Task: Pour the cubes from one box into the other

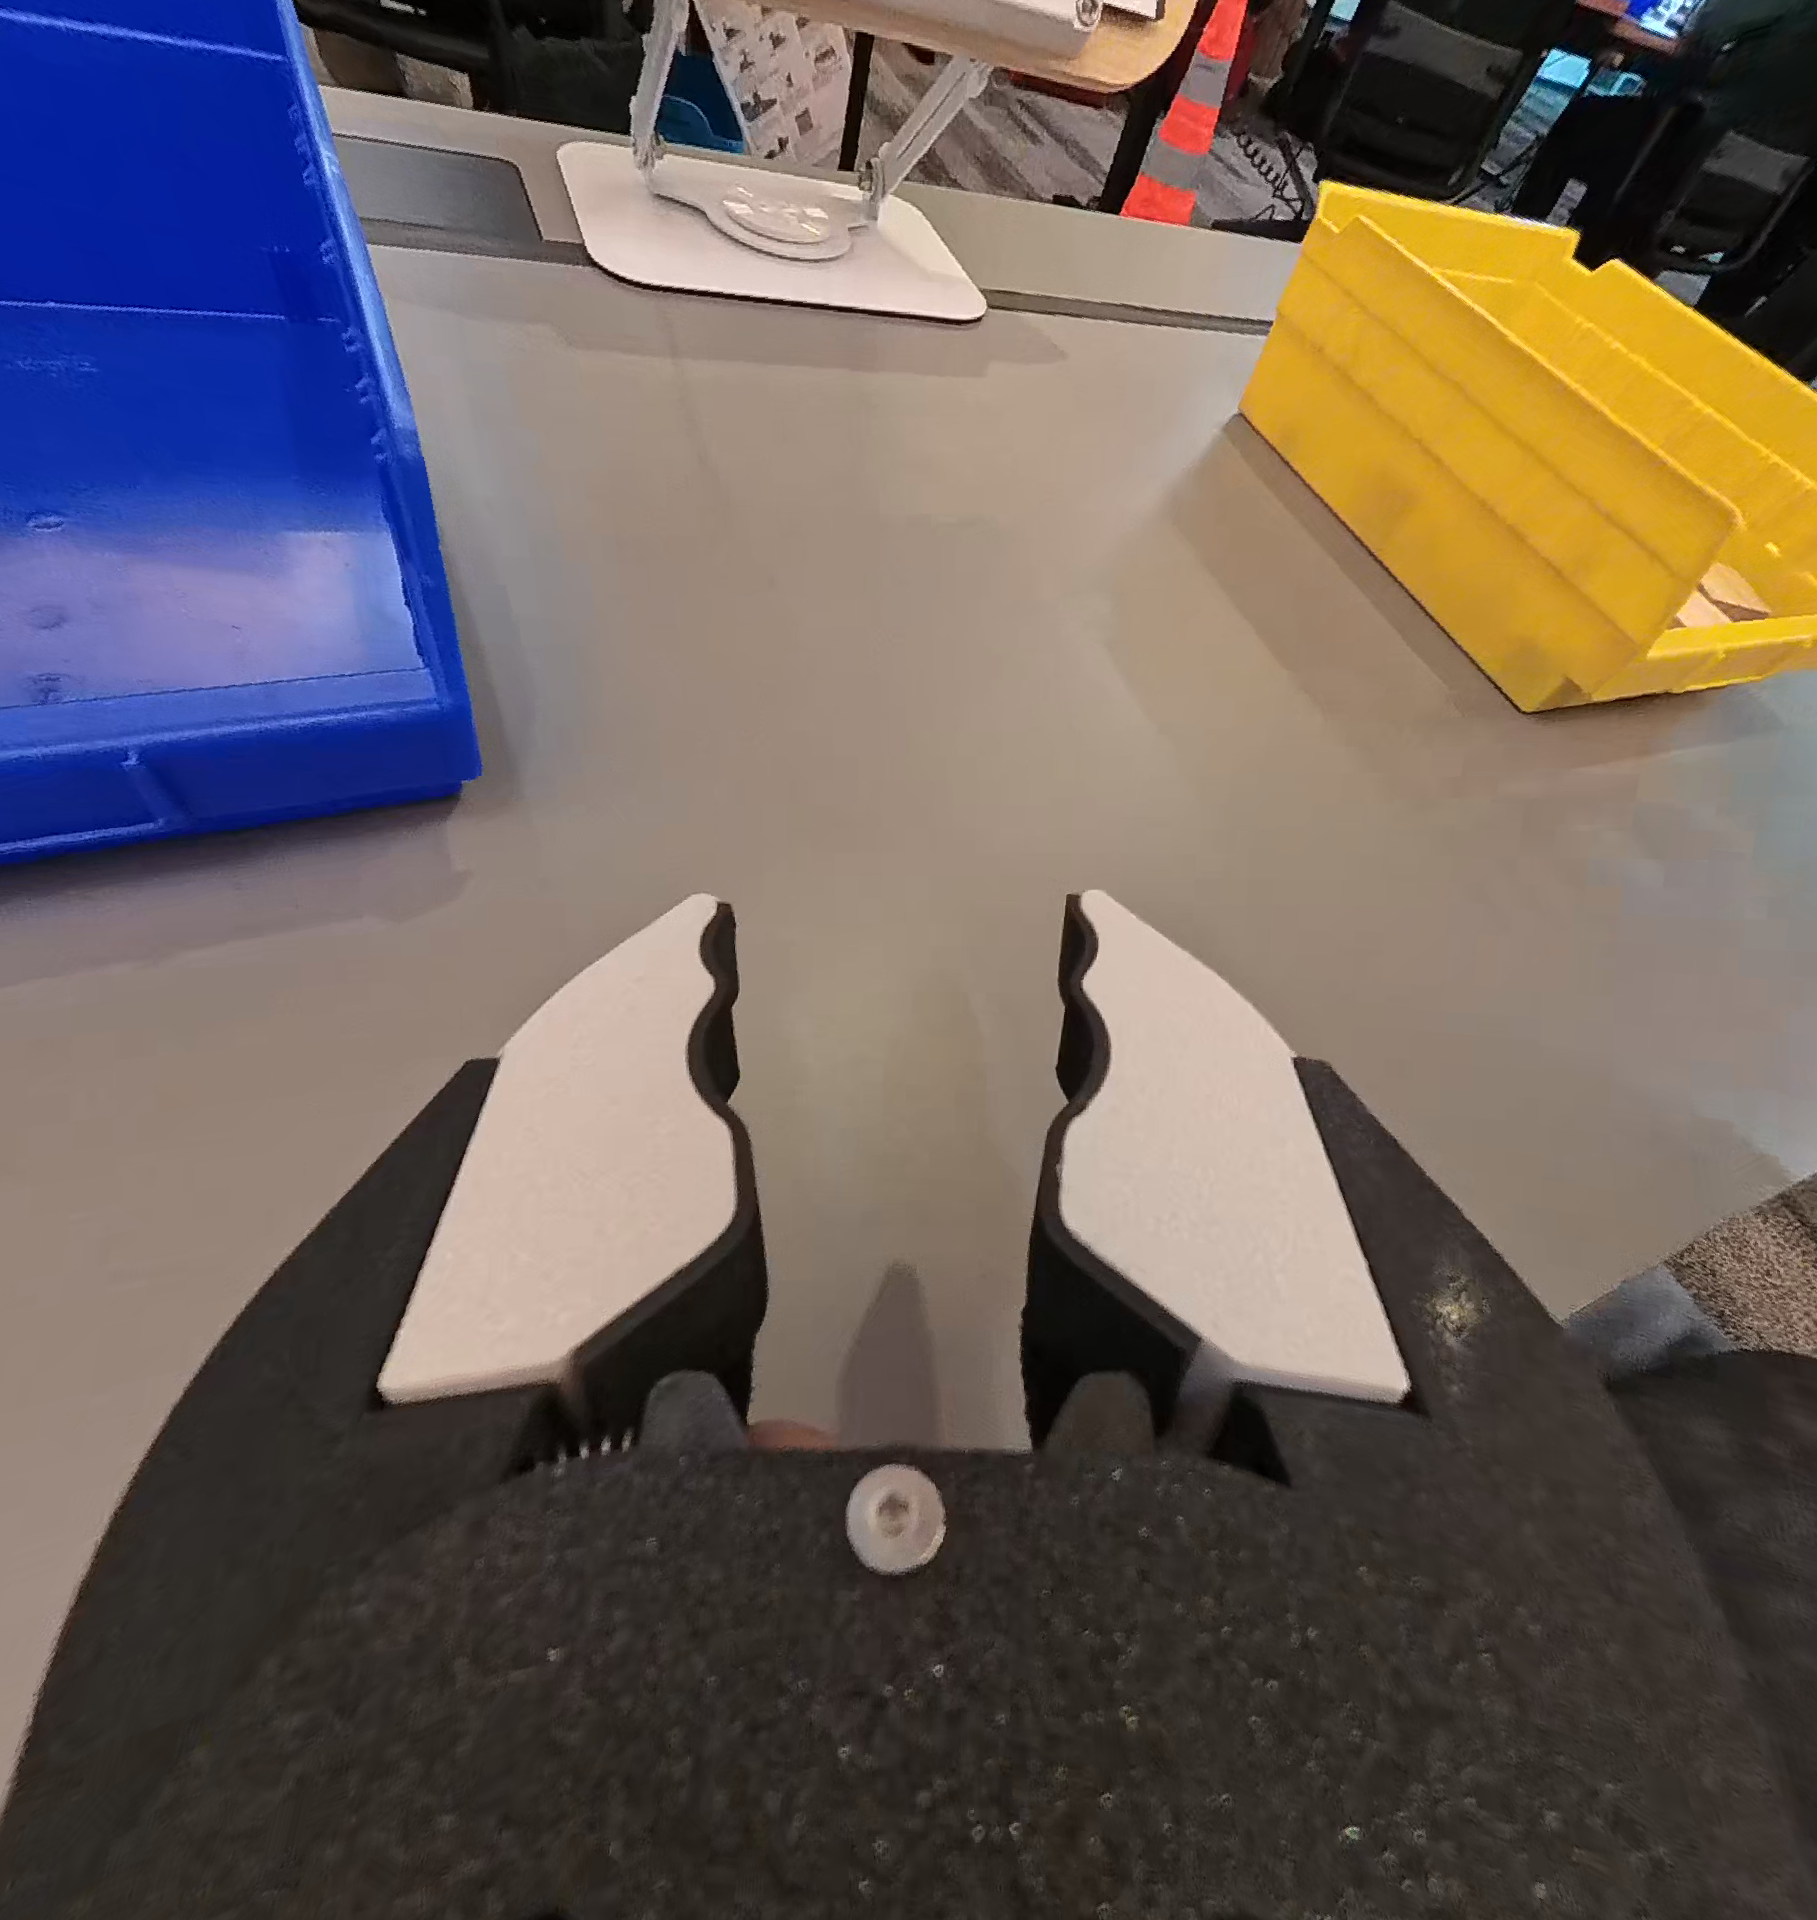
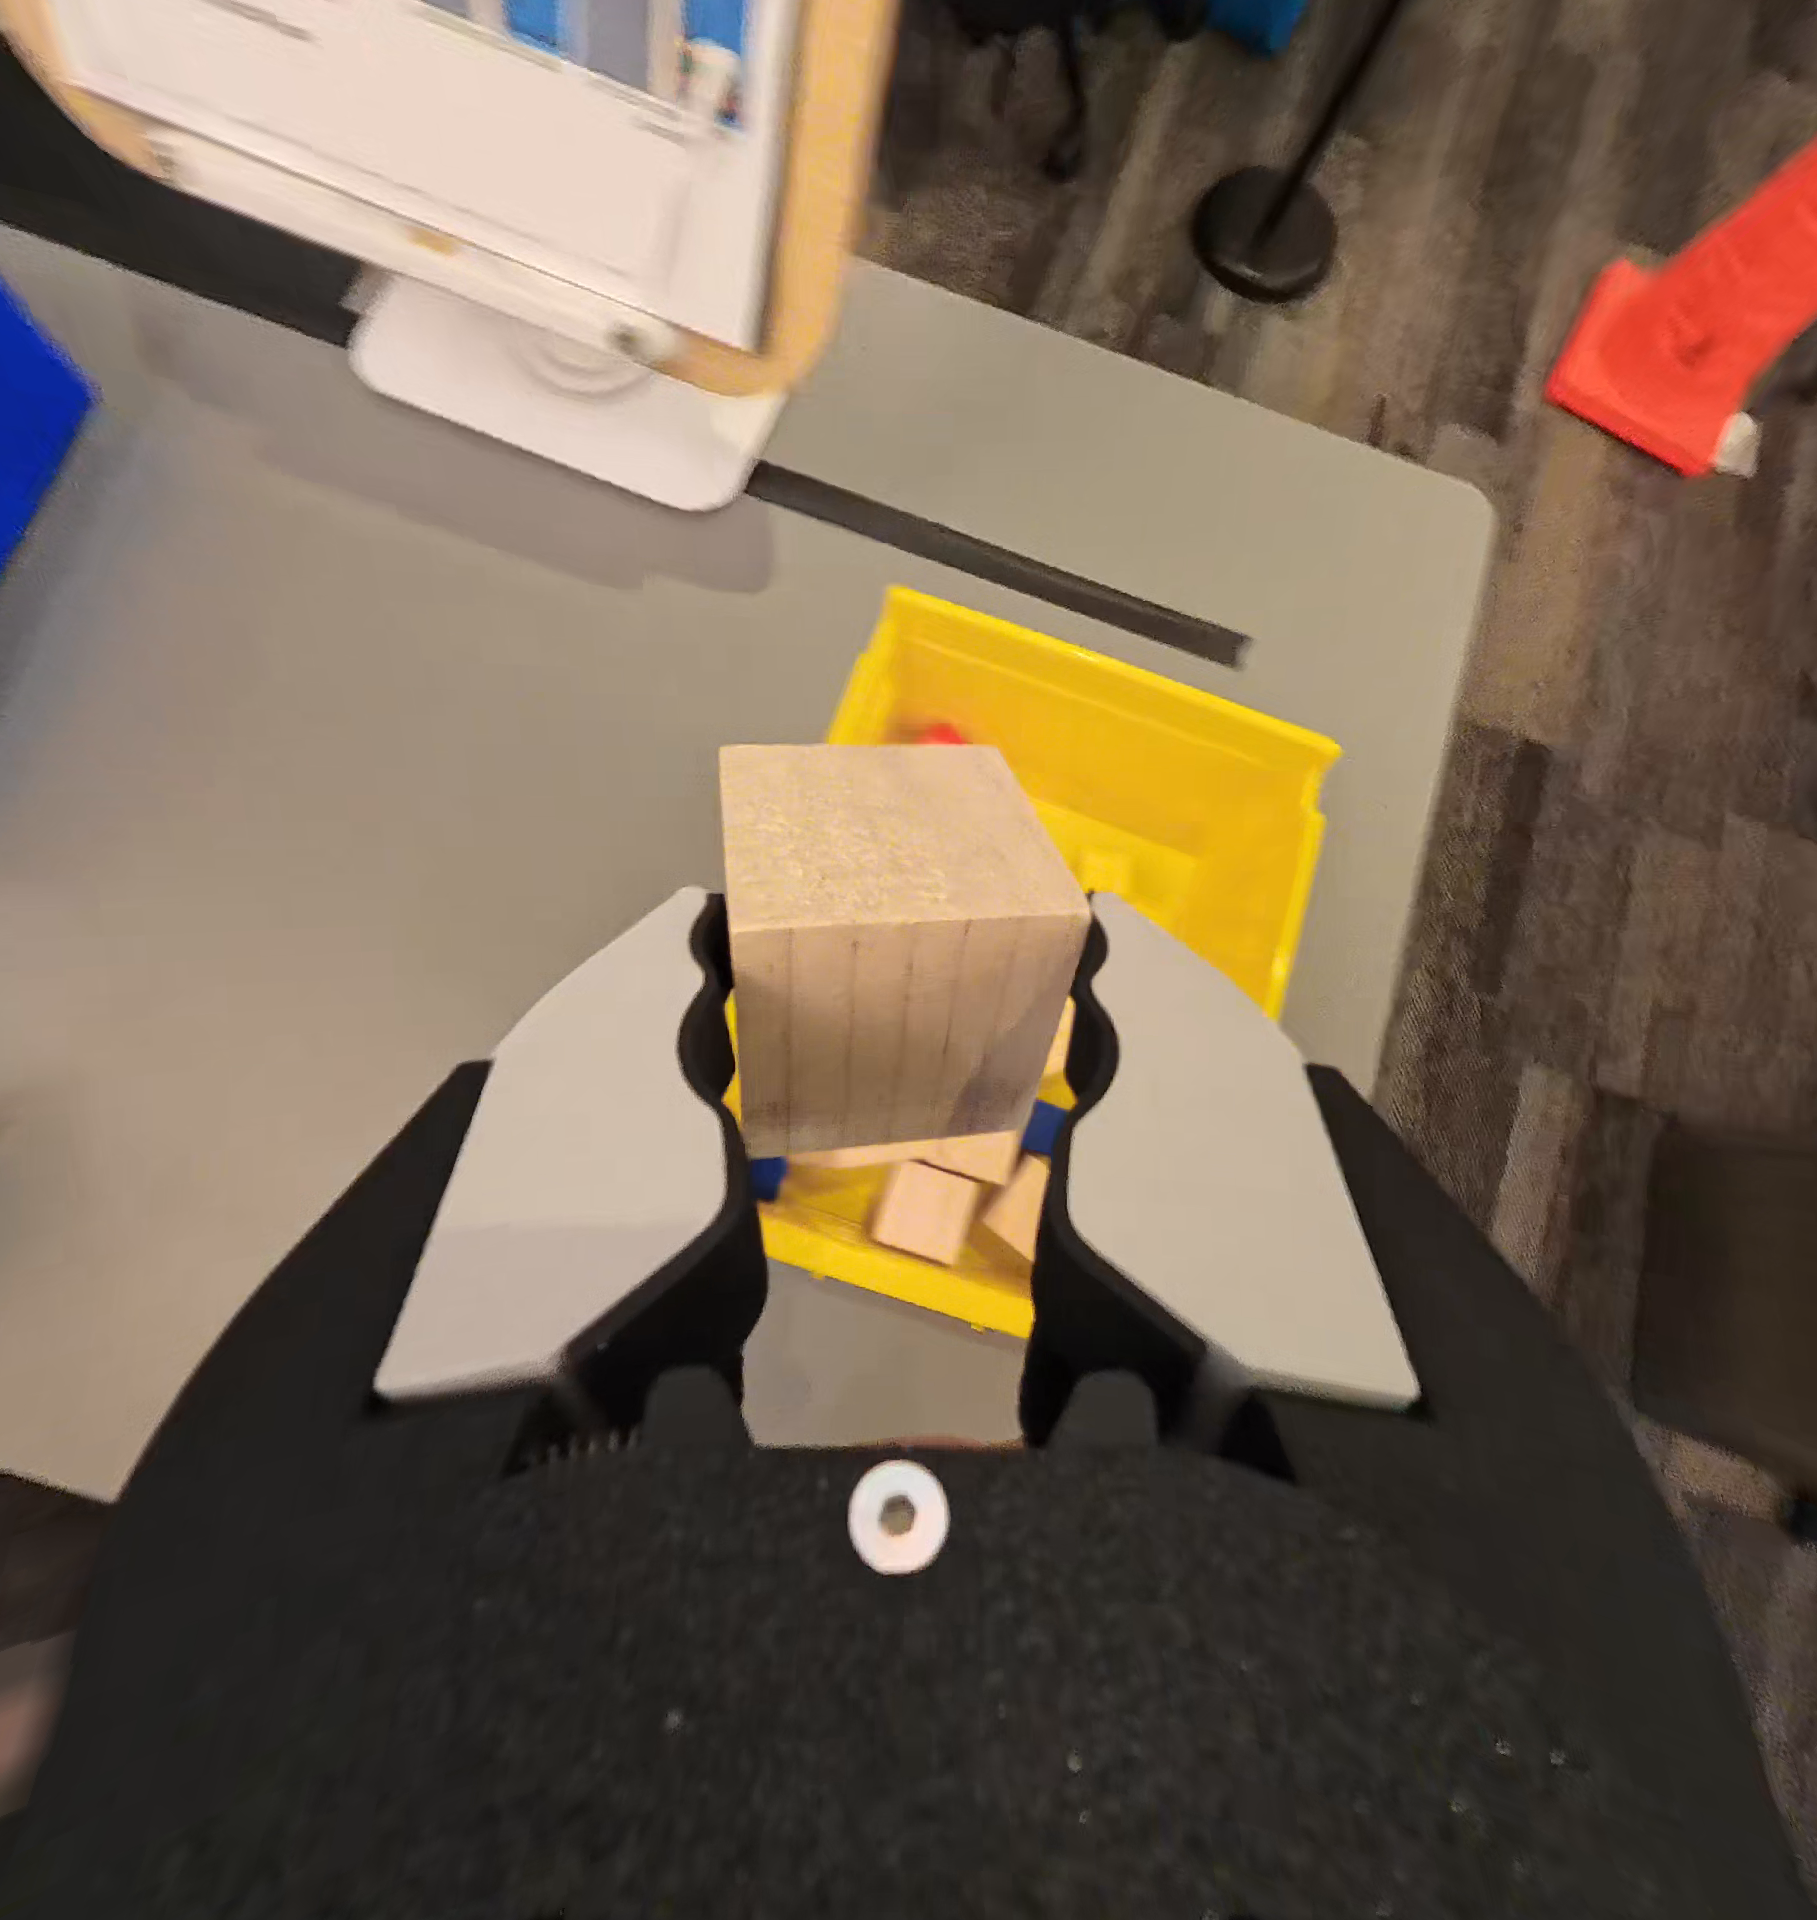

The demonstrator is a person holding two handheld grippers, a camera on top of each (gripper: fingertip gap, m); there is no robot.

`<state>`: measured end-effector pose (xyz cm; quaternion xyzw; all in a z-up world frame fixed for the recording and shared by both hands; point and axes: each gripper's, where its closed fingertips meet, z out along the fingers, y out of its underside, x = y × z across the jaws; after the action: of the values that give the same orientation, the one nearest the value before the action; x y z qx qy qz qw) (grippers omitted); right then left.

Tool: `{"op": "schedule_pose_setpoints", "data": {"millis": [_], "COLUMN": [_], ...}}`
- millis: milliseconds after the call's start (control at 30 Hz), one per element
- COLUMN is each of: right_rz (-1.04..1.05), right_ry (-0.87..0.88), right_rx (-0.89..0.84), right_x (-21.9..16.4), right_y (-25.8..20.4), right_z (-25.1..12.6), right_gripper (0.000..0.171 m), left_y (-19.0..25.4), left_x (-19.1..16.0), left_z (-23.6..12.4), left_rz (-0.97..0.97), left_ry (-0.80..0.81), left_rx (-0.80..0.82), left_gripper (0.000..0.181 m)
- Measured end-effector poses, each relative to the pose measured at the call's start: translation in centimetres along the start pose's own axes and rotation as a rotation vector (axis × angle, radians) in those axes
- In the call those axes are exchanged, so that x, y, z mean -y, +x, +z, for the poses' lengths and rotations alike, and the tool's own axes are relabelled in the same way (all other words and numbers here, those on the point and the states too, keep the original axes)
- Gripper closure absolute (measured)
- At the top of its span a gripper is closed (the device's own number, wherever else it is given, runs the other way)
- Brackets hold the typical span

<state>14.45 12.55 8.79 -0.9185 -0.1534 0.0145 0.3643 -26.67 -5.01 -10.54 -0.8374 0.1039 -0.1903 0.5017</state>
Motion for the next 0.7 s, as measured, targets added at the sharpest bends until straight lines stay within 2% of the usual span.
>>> {"op": "schedule_pose_setpoints", "data": {"millis": [67, 167, 367, 467, 567, 700], "right_rz": [0.045, 0.094, 0.146, 0.116, 0.173, 0.2], "right_ry": [-0.049, -0.163, -0.389, -0.517, -0.594, -0.682], "right_rx": [-0.049, -0.056, -0.029, -0.097, -0.112, -0.112], "right_x": [-1.7, -5.3, -10.7, -12.6, -13.9, -14.6], "right_y": [3.9, 7.4, 9.0, 9.8, 9.7, 8.4], "right_z": [1.3, 5.7, 16.2, 19.8, 22.1, 22.3], "right_gripper": [0.109, 0.109, 0.109, 0.109, 0.11, 0.111], "left_y": [-0.1, -0.3, -0.1, 0.1, -0.1, -0.6], "left_x": [-0.1, -0.2, 0.0, -0.3, -0.5, -0.9], "left_z": [0.2, 0.5, 1.4, 2.0, 2.2, 2.4], "left_rz": [0.003, 0.008, 0.036, 0.067, 0.071, 0.036], "left_ry": [-0.006, -0.007, -0.016, -0.031, -0.04, -0.057], "left_rx": [0.004, 0.014, 0.023, 0.032, 0.036, 0.023], "left_gripper": [0.122, 0.122, 0.122, 0.123, 0.123, 0.123]}}
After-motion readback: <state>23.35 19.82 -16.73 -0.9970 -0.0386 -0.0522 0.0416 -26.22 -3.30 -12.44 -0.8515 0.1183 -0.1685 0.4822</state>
